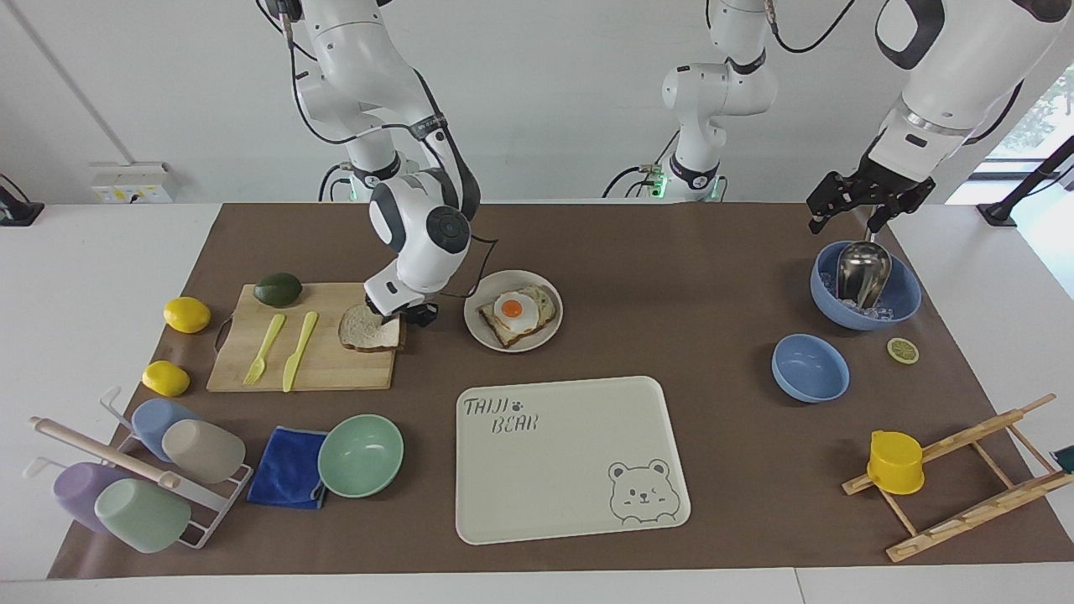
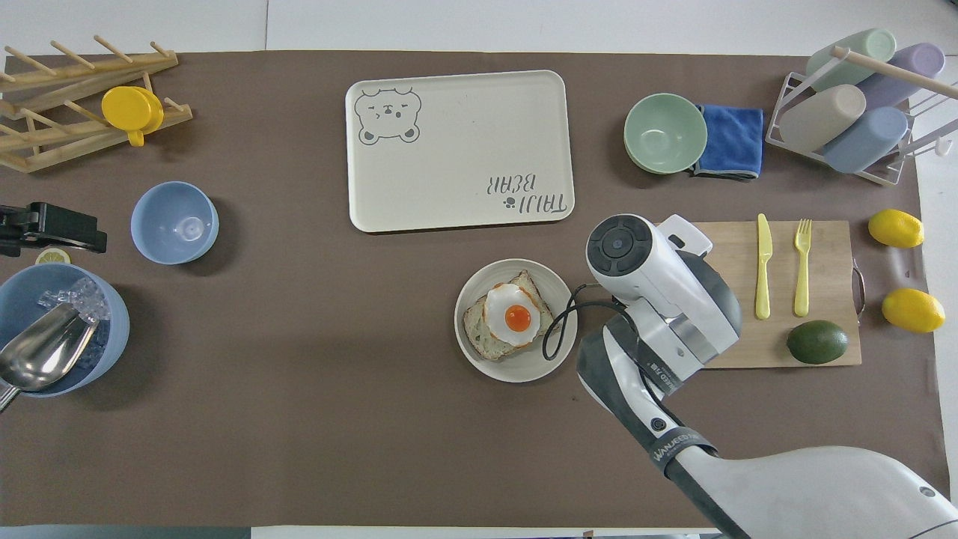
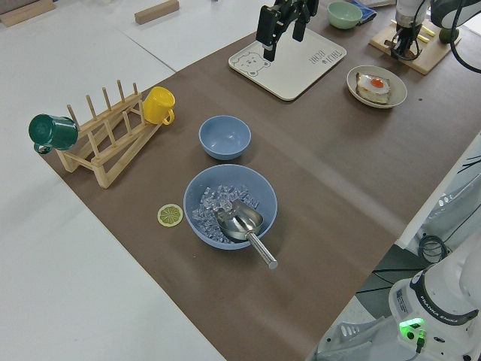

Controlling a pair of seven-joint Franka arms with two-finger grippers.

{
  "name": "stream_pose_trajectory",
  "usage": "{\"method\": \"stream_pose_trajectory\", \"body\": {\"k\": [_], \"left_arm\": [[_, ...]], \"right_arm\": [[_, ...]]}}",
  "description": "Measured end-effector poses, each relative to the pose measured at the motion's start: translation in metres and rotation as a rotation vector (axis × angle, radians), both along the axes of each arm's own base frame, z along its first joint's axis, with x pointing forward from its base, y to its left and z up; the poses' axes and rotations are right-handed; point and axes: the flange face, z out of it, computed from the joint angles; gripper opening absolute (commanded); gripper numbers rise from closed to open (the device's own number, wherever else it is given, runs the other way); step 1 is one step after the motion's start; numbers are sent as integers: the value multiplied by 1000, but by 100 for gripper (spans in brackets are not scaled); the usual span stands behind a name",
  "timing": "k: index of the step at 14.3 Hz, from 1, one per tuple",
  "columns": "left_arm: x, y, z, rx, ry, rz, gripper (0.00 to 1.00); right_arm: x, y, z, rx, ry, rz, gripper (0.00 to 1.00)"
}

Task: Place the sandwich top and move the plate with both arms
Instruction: 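Lift the bread slice with the right gripper toward the egg plate, then lower the bread onto the egg toast and open the right gripper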

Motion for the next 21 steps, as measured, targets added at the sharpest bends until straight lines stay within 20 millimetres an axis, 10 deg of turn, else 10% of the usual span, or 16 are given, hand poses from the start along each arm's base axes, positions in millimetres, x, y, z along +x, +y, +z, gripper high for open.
{"method": "stream_pose_trajectory", "body": {"k": [3,9,16,21], "left_arm": [[0,0,0,0,0,0,100],[0,0,0,0,1,0,100],[0,0,0,0,0,0,100],[-1,-1,-2,0,8,-2,100]], "right_arm": [[4,29,21,-8,2,27,0],[-12,161,96,86,40,124,0],[-29,207,73,138,9,117,0],[-31,217,66,232,-15,51,51]]}}
